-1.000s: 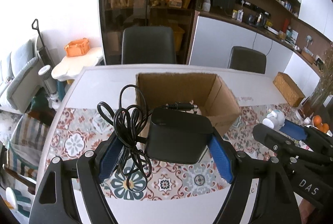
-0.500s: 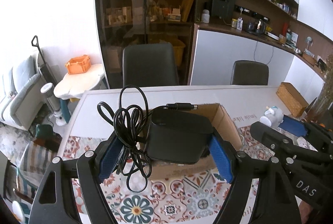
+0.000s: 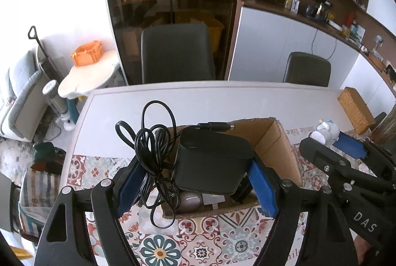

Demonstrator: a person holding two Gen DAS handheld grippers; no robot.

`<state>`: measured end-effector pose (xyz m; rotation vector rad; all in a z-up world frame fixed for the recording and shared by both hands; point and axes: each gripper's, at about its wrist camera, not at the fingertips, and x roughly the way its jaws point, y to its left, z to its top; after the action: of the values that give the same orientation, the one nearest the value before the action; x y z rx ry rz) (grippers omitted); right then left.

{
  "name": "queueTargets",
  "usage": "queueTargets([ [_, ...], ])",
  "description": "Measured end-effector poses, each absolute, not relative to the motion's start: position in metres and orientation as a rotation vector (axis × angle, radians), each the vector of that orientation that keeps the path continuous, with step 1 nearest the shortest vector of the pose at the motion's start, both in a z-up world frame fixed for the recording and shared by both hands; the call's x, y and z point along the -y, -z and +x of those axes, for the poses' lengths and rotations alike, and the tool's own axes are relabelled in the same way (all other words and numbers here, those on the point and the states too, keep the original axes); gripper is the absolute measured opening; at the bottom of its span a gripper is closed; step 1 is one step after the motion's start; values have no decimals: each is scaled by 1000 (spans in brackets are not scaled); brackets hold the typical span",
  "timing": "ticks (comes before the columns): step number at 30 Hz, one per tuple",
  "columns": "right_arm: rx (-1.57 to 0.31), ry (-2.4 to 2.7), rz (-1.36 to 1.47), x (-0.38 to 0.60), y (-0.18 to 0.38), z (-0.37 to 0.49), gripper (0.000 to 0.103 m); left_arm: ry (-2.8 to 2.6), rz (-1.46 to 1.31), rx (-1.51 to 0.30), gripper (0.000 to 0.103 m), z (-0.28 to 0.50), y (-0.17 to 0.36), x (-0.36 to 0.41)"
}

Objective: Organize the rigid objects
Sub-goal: 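Open the left tool over the box while the right tool holds the white figure above it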

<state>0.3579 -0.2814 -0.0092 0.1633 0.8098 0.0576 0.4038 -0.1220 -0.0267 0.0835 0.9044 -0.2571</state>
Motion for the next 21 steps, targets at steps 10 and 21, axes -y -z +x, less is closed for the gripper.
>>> queueTargets([
  [10,-891,-52,174,286,31,386,55,236,67,-1008,80,425,51,120],
  [21,-939,-60,191,285,39,400,55,239,50,-1065,91,442,67,113],
])
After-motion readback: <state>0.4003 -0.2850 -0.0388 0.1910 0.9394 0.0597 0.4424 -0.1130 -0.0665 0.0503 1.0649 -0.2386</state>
